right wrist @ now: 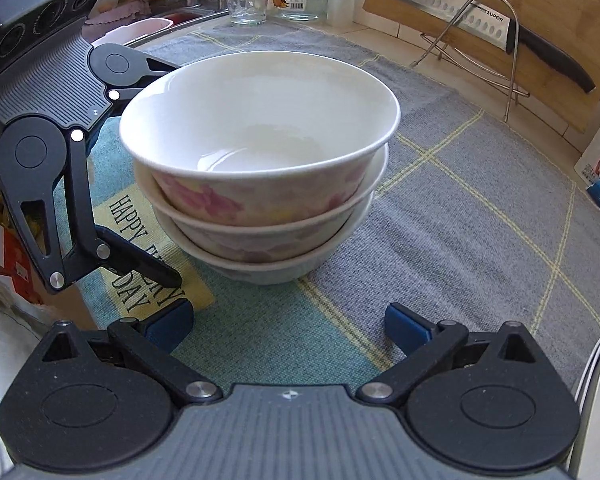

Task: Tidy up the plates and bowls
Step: 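Grip the three-bowl stack rim with the left tool while the right tool grips the opposite rim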

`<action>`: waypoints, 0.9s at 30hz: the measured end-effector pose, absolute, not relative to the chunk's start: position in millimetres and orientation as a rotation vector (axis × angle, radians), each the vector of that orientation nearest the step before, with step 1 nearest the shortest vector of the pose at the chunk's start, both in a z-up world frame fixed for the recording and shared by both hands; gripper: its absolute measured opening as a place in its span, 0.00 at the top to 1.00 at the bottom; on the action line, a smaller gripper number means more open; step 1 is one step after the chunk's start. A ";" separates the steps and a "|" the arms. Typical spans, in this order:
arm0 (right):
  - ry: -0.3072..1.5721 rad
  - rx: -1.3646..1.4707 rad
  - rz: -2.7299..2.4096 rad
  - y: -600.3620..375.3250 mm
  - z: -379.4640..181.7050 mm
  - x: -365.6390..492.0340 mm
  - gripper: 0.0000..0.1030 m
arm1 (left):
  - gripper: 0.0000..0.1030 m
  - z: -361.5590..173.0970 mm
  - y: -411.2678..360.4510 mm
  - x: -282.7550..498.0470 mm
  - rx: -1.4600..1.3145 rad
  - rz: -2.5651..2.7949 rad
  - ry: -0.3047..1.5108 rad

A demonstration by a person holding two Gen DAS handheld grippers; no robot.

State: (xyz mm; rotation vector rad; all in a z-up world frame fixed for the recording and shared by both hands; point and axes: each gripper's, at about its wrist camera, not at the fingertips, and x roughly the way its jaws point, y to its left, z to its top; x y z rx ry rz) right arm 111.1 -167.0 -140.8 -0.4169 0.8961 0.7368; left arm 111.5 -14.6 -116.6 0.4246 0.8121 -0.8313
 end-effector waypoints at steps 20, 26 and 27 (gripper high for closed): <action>0.786 -0.514 0.844 -153.4 -114.4 118.1 0.06 | 0.05 -86.2 -9.1 134.1 0.528 -1.066 0.741; 0.815 -0.521 0.864 -152.3 -112.5 119.2 0.12 | 0.11 -84.6 -12.2 141.8 0.534 -1.146 0.732; 0.818 -0.521 0.867 -152.3 -111.8 118.4 0.13 | 0.12 -84.0 -11.8 143.7 0.530 -1.154 0.731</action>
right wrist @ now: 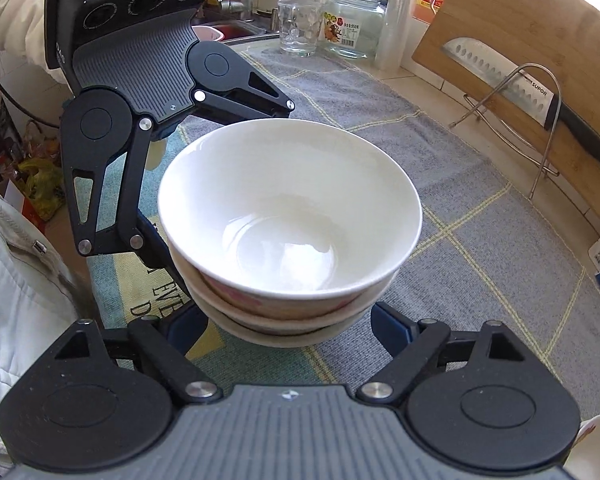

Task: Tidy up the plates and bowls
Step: 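Grip the three-bowl stack rim with the left tool while the right tool grips the opposite rim, then lift the bowl stack with both tools and carry it toward the floral plates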

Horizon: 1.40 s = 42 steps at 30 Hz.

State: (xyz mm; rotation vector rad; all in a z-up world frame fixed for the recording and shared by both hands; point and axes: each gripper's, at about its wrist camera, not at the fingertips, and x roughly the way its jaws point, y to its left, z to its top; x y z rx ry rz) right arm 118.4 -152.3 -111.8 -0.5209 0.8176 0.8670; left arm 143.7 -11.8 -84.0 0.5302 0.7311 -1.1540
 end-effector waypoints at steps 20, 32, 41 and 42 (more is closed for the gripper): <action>0.851 -0.511 0.897 -151.5 -108.8 123.5 0.15 | 0.19 -87.9 -12.0 160.4 0.545 -1.258 0.764; 0.866 -0.521 0.909 -149.3 -109.8 127.4 0.15 | 0.18 -87.8 -18.5 162.9 0.573 -1.291 0.777; 0.868 -0.510 0.906 -149.2 -109.2 128.7 0.15 | 0.19 -87.8 -19.0 162.4 0.575 -1.281 0.785; 0.868 -0.508 0.908 -149.7 -108.8 128.8 0.15 | 0.19 -87.4 -19.0 162.4 0.574 -1.279 0.786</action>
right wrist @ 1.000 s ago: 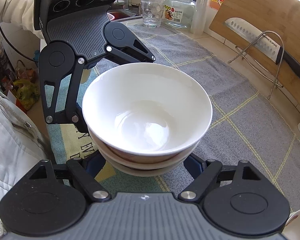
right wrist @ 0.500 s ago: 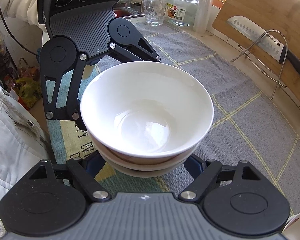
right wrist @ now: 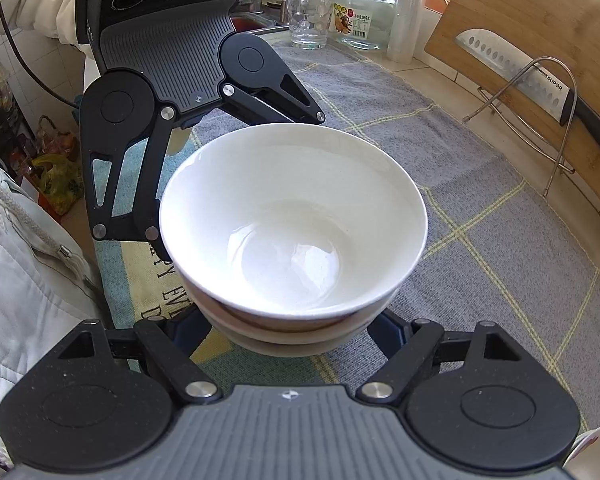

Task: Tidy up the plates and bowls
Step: 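Lift the bowl stack with both tools and carry it toward the floral plates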

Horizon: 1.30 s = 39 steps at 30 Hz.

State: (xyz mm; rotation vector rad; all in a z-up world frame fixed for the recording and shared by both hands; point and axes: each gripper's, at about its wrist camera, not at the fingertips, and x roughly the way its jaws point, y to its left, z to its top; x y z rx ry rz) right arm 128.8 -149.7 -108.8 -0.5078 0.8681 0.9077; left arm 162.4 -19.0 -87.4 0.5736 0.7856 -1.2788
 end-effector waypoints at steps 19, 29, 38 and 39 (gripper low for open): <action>0.816 -0.528 0.997 -198.2 -76.9 131.3 0.15 | 0.19 -61.6 -57.2 149.9 0.542 -1.176 0.785; 0.777 -0.569 0.968 -271.7 -53.7 133.5 0.15 | 0.19 -52.4 -129.9 154.0 0.539 -1.172 0.725; 0.784 -0.582 0.870 -346.7 -45.9 129.4 0.15 | 0.19 -55.1 -206.7 172.6 0.555 -1.243 0.656; 0.785 -0.581 0.860 -352.8 -46.2 128.9 0.15 | 0.19 -56.1 -213.2 175.4 0.556 -1.251 0.651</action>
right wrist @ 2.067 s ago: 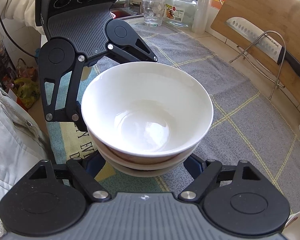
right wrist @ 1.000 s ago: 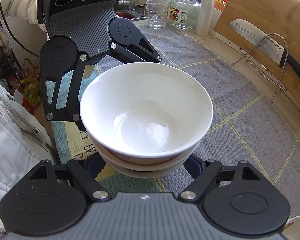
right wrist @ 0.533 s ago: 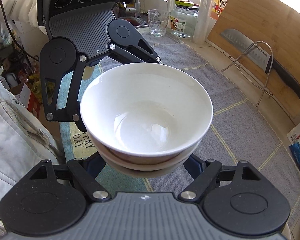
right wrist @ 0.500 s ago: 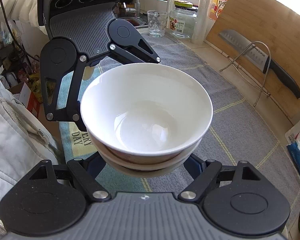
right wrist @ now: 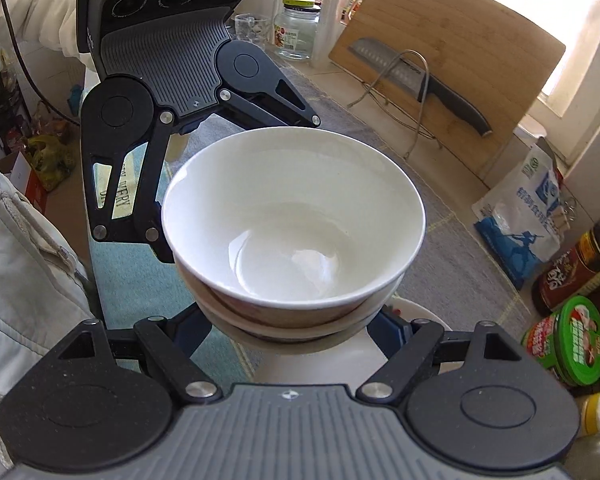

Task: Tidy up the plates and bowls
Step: 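Lift the bowl stack with both tools and carry it toward the floral plates, then lower the bowl stack onto the floral plate stack and open both tools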

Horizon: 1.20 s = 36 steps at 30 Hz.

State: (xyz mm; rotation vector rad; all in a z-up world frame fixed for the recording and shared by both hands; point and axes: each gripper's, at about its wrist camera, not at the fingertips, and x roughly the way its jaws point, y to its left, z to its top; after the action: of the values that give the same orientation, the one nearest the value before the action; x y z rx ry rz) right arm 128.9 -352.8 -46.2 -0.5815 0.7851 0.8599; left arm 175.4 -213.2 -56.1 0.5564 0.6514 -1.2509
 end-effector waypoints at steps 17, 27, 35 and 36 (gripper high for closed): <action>0.848 -0.525 0.763 -429.7 -75.7 135.2 0.15 | 0.19 -84.3 -294.8 197.0 0.608 -1.296 0.653; 0.857 -0.489 0.772 -440.2 -85.8 141.8 0.15 | 0.19 -88.8 -302.1 203.8 0.614 -1.268 0.675; 0.848 -0.468 0.777 -443.8 -88.0 141.6 0.16 | 0.19 -89.1 -302.8 204.7 0.617 -1.253 0.677; 0.848 -0.464 0.777 -444.2 -88.2 142.2 0.16 | 0.19 -89.1 -302.8 205.0 0.615 -1.252 0.678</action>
State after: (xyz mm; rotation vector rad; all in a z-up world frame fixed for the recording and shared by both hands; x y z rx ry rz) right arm 142.2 -444.2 -88.2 -0.4643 0.8480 0.7773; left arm 205.0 -302.8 -89.1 0.6154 0.6778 -1.2523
